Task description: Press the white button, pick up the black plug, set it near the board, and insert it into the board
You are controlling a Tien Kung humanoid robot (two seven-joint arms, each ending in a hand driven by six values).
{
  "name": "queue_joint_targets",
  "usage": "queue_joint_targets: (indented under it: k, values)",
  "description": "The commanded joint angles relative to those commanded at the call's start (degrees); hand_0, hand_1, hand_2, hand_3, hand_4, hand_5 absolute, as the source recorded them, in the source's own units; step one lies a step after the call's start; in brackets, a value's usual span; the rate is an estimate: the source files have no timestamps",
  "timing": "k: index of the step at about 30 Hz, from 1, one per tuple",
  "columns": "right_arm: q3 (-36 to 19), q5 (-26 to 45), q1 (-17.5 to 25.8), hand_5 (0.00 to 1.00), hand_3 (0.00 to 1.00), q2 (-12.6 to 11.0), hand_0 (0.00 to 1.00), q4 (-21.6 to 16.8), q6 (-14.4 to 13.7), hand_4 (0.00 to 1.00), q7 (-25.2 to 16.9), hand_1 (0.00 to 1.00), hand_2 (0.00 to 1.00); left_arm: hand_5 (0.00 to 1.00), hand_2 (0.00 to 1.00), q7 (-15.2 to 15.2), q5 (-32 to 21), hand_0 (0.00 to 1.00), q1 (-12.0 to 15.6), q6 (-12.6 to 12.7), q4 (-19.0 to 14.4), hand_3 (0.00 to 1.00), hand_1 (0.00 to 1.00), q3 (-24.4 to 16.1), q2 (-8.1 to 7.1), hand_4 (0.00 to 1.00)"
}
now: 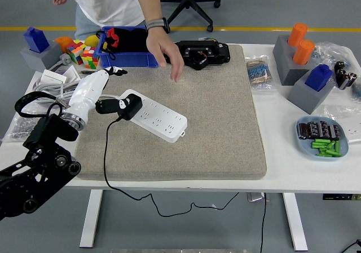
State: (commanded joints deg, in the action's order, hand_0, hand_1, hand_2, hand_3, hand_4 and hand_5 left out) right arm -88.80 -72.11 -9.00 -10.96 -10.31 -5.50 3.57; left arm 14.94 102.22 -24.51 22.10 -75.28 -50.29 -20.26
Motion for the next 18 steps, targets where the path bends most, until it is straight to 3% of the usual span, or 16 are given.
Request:
queue_joint_targets:
  k: [6,15,16,18]
  values:
    - [0.1,0.1,-0.1,0.360,0.578,0.0,0.619,0.0,0.0,0.638,0.0,0.587,0.579,0.406,0.833,0.3,-0.7,0.851,1.1,-0.8,1.9,0.785,0.885,-7.0,0.21,0.849]
    - [0.0,0.5,-0.6,0.360,0.579,-0.2,0.619,0.0,0.1,0.638,0.1,0.588,0.578,0.459,0.864,-0.2,-3.1,0.877,1.9,-1.3,3.0,0.800,0.910,-16.5,2.02,0.847]
    - [0.0,0.4,-0.6,0.361,0.578,-0.2,0.621,0.0,0.2,0.638,0.2,0.588,0.579,0.562,0.892,-0.4,-3.3,0.891,2.0,-1.2,3.1,0.841,0.938,-17.2,2.26,0.852]
    - [-0.1,0.5,-0.6,0.361,0.578,-0.3,0.621,0.0,0.2,0.638,0.2,0.588,0.579,0.562,0.892,-0.8,-3.7,0.891,2.2,-1.1,3.2,0.841,0.938,-18.1,2.61,0.852]
